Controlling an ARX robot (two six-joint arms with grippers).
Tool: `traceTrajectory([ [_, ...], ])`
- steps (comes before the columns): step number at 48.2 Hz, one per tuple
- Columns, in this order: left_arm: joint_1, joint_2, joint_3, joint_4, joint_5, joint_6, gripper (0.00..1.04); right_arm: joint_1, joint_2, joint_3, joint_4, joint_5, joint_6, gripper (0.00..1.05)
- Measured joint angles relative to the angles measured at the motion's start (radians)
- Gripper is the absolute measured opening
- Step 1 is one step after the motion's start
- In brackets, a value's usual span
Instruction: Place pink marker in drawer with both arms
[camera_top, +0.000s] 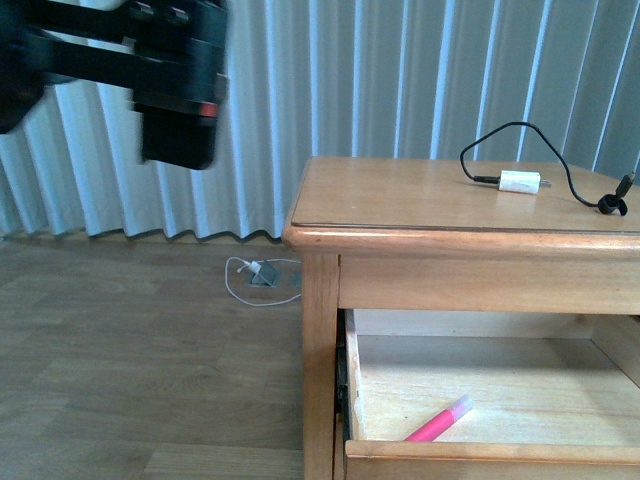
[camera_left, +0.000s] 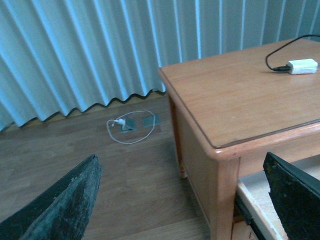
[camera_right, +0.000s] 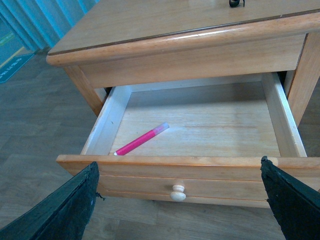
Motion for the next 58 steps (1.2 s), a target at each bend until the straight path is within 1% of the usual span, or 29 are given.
traceTrajectory([
  [5, 0.054, -0.148, -0.102, -0.043, -0.01, -0.041, 0.99, 0.0, 0.0, 0.0, 0.0, 0.0, 0.0, 0.96],
  [9, 0.091, -0.263, -0.181, -0.094, -0.036, -0.074, 0.99, 0.0, 0.0, 0.0, 0.0, 0.0, 0.0, 0.96],
  [17, 0.13, -0.473, -0.312, -0.218, -0.067, -0.143, 0.99, 0.0, 0.0, 0.0, 0.0, 0.0, 0.0, 0.96],
  [25, 0.162, -0.641, -0.394, -0.342, -0.112, -0.212, 0.99, 0.0, 0.0, 0.0, 0.0, 0.0, 0.0, 0.96],
  [30, 0.161, -0.706, -0.422, -0.357, -0.117, -0.246, 0.99, 0.0, 0.0, 0.0, 0.0, 0.0, 0.0, 0.96],
  [42, 0.161, -0.71, -0.424, -0.357, -0.116, -0.261, 0.99, 0.0, 0.0, 0.0, 0.0, 0.0, 0.0, 0.96],
  [43, 0.166, -0.713, -0.426, -0.354, -0.103, -0.255, 0.97, 0.0, 0.0, 0.0, 0.0, 0.0, 0.0, 0.96],
  [46, 0.198, -0.732, -0.447, -0.333, 0.002, -0.222, 0.87, 0.0, 0.0, 0.0, 0.0, 0.0, 0.0, 0.96],
  [48, 0.216, -0.748, -0.464, -0.33, 0.045, -0.211, 0.8, 0.0, 0.0, 0.0, 0.0, 0.0, 0.0, 0.96],
  [56, 0.273, -0.805, -0.523, -0.33, 0.104, -0.189, 0.49, 0.0, 0.0, 0.0, 0.0, 0.0, 0.0, 0.96],
  [58, 0.309, -0.821, -0.533, -0.333, 0.164, -0.187, 0.42, 0.0, 0.0, 0.0, 0.0, 0.0, 0.0, 0.96],
])
